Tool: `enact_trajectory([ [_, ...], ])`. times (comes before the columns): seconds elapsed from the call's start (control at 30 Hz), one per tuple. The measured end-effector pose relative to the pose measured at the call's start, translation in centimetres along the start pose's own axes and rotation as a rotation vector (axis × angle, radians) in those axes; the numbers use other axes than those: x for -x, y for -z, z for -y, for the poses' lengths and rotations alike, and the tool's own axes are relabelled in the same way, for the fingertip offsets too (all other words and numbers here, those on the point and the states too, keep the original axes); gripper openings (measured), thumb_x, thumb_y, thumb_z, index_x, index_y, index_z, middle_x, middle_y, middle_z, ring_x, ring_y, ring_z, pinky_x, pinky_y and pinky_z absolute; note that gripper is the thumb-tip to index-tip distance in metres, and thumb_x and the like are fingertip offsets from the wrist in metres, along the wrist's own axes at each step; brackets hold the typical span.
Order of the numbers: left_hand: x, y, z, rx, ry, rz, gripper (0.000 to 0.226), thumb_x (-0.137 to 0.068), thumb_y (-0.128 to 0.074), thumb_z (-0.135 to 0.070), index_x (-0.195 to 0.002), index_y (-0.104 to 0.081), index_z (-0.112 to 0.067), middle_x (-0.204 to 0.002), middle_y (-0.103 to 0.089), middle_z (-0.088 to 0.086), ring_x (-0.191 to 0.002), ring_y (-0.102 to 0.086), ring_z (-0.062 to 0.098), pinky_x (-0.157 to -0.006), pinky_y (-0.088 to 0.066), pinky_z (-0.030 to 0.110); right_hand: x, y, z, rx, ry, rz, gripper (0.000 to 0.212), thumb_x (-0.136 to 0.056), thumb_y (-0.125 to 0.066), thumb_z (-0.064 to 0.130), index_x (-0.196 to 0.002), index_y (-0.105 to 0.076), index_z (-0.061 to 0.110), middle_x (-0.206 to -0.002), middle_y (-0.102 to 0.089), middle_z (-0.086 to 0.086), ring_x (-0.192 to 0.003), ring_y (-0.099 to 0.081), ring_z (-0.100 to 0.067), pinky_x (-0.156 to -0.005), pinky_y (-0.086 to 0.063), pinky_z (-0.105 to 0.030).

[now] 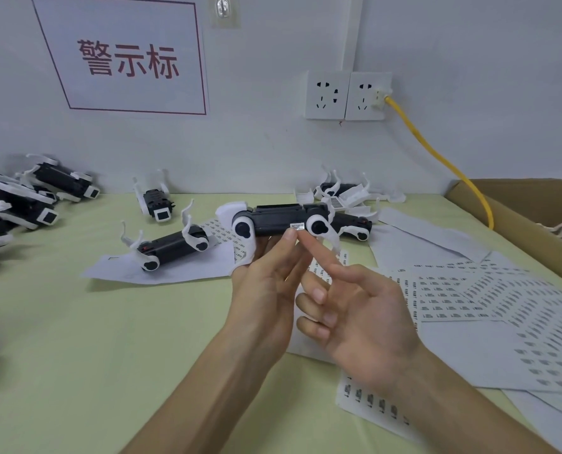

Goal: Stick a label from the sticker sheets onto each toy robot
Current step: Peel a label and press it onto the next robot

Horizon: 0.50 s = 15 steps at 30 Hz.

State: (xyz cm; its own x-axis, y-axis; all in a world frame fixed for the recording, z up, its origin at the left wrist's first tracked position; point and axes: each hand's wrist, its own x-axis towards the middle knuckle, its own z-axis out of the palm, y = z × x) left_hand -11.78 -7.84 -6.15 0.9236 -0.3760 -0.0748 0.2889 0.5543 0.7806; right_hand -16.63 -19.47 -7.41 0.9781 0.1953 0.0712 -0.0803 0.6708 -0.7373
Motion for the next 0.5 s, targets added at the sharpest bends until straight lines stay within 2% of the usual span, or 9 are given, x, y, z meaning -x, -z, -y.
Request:
enact_trajectory([
  [0.07, 0.02, 0.0, -0.03, -0.005, -0.01, -0.013, 0.014, -0.091, -0.072, -0.026, -0.086, -0.063, -0.015, -0.121, -0.076, 0.014, -0.113, -0.073, 0.017, -0.085, -0.052, 0.04, -0.01, 0.06, 0.0, 0.003, 0.005, 0.005, 0.049, -0.088, -0.051, 0.025, -0.135, -0.066, 0.027, -0.069, -0.045, 0.001, -0.057, -0.028, -0.014, -0.054, -0.031, -0.026],
  [0.13, -0.06, 0.04, 0.05, 0.0, -0.007, -0.012, 0.012, -0.091, -0.072, -0.024, -0.083, -0.067, -0.016, -0.122, -0.075, 0.014, -0.112, -0.074, 0.016, -0.087, -0.052, 0.039, -0.02, 0.08, 0.0, 0.008, 0.008, 0.011, 0.05, -0.087, -0.053, 0.026, -0.135, -0.066, 0.027, -0.069, -0.046, 0.002, -0.057, -0.029, -0.014, -0.054, -0.032, -0.025],
  [0.27, 0.03, -0.07, -0.08, 0.023, -0.001, -0.019, 0.032, -0.093, -0.071, -0.021, -0.061, -0.075, -0.026, -0.124, -0.074, 0.014, -0.112, -0.074, 0.017, -0.091, -0.05, 0.04, -0.07, 0.14, 0.0, 0.007, 0.005, 0.013, 0.051, -0.086, -0.053, 0.027, -0.136, -0.065, 0.027, -0.069, -0.046, 0.001, -0.057, -0.03, -0.014, -0.054, -0.033, -0.025],
  [0.47, -0.22, 0.02, 0.03, 0.006, 0.012, -0.032, 0.011, -0.09, -0.073, -0.025, -0.084, -0.069, -0.017, -0.124, -0.074, 0.015, -0.116, -0.071, 0.02, -0.096, -0.044, 0.042, -0.04, 0.08, -0.02, 0.008, 0.001, 0.0, 0.049, -0.089, -0.049, 0.026, -0.135, -0.066, 0.028, -0.069, -0.047, 0.001, -0.057, -0.03, -0.014, -0.055, -0.031, -0.026],
  [0.5, -0.26, 0.05, 0.02, -0.001, 0.015, -0.031, 0.014, -0.088, -0.074, -0.027, -0.091, -0.068, -0.015, -0.125, -0.074, 0.015, -0.117, -0.07, 0.021, -0.099, -0.042, 0.043, -0.02, 0.06, -0.04, 0.012, 0.002, 0.002, 0.049, -0.089, -0.049, 0.026, -0.135, -0.066, 0.028, -0.069, -0.047, 0.001, -0.057, -0.03, -0.014, -0.055, -0.031, -0.026],
])
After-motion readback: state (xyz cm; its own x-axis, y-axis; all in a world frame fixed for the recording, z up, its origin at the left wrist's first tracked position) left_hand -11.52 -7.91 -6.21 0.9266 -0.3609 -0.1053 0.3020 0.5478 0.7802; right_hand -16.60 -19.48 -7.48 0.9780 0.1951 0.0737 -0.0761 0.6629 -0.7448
